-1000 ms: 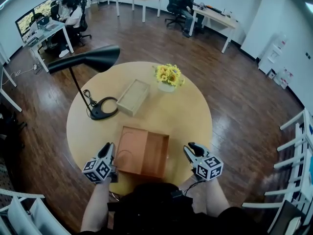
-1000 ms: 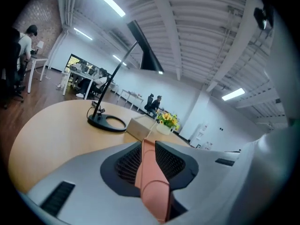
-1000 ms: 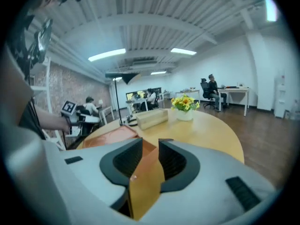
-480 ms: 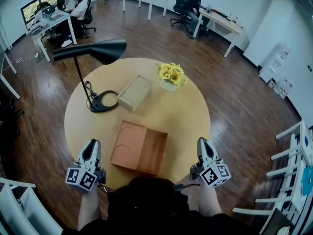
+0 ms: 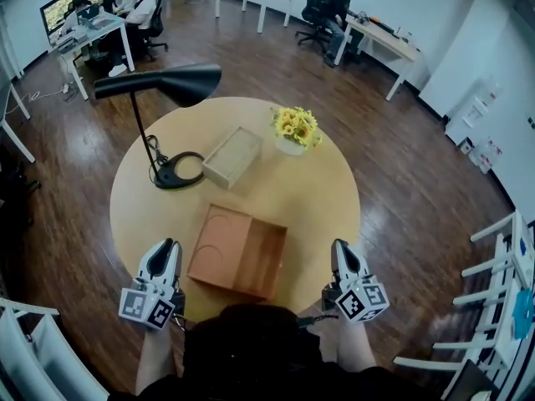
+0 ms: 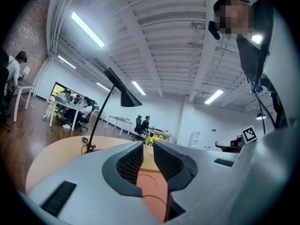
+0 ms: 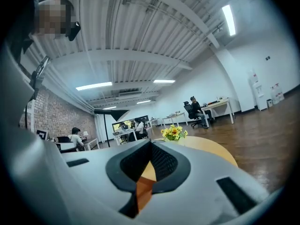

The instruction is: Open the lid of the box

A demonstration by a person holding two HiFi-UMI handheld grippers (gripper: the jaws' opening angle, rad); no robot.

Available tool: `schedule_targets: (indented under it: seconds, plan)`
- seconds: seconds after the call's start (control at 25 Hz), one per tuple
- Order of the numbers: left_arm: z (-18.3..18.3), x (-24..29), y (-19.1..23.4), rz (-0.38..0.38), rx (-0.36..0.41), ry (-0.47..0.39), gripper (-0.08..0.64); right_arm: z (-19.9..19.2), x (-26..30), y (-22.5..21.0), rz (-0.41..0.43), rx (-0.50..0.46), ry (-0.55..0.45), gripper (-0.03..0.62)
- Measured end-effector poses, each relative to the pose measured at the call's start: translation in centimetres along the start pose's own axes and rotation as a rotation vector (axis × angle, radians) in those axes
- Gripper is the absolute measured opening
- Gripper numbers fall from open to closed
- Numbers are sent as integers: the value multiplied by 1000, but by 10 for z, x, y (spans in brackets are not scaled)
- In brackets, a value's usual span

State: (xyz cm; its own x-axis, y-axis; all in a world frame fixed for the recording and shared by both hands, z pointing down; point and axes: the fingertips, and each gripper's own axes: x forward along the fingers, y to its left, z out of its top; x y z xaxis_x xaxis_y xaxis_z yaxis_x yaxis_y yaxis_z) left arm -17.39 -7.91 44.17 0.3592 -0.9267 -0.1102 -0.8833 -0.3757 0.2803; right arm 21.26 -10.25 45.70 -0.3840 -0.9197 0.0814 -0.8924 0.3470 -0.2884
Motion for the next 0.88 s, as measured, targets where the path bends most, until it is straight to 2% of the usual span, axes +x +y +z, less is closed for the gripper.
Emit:
schedule_targets:
  seconds: [0.2,0.4,0.64,0.88]
  plan:
    - [-1,-1,-3,-12,-8,2,63,4,-1,0,10,-15,0,0]
    - [2,-3,-1,-8,-14,-5,59,11,0,4,33,19,-22,0]
    - [2,-3,-1,-8,-13,-9,52,11,5,10,52,-14,-15,0]
    - [-1,-6,8,27,-26,-12,51,8,9,11,59,-16,-10,0]
